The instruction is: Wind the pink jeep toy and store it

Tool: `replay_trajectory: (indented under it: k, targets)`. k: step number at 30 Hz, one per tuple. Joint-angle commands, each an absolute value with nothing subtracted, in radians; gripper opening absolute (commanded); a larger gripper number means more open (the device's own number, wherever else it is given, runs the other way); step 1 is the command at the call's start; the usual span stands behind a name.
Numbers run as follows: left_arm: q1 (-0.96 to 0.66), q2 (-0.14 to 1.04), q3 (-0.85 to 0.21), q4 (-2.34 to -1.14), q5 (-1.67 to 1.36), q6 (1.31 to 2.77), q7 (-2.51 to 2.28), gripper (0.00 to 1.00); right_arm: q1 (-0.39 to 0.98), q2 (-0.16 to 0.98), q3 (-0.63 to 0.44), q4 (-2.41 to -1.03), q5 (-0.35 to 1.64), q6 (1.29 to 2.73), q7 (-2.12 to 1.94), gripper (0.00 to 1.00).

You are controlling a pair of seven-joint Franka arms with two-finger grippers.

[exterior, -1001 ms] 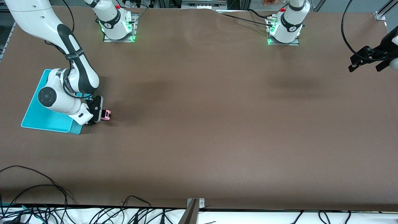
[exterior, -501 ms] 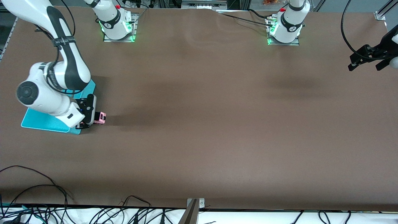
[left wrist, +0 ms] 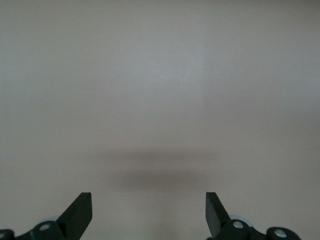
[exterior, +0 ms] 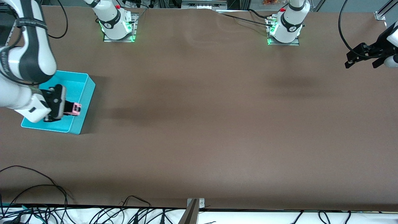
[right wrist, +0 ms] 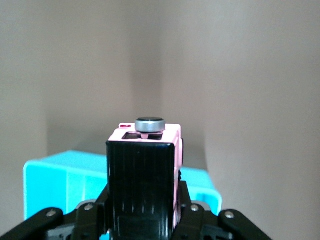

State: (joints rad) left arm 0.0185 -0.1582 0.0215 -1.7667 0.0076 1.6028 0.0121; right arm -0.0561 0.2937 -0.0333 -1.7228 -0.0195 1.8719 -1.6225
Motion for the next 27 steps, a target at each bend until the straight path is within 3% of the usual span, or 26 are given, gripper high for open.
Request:
replay_trajectory:
  k: [1,5,20,27]
  targets:
    - [0.015,-0.146,0.0,-1.732,0.023,1.562,-0.041,1.0,-0.061,0.241,-0.112,-1.799,-0.023,1.862,-1.681,0.01]
    - [0.017,-0.146,-0.054,-1.729,0.026,1.557,-0.077,1.0,-0.061,0.227,-0.166,-1.877,-0.023,1.89,-1.689,0.01]
    - [0.017,-0.15,-0.19,-1.712,0.035,1.551,-0.245,1.0,-0.083,0.238,-0.261,-2.218,-0.008,2.293,-1.832,0.01]
    - [0.017,-0.15,-0.19,-1.704,0.034,1.551,-0.25,1.0,-0.112,0.279,-0.261,-2.255,0.012,2.358,-1.871,0.03]
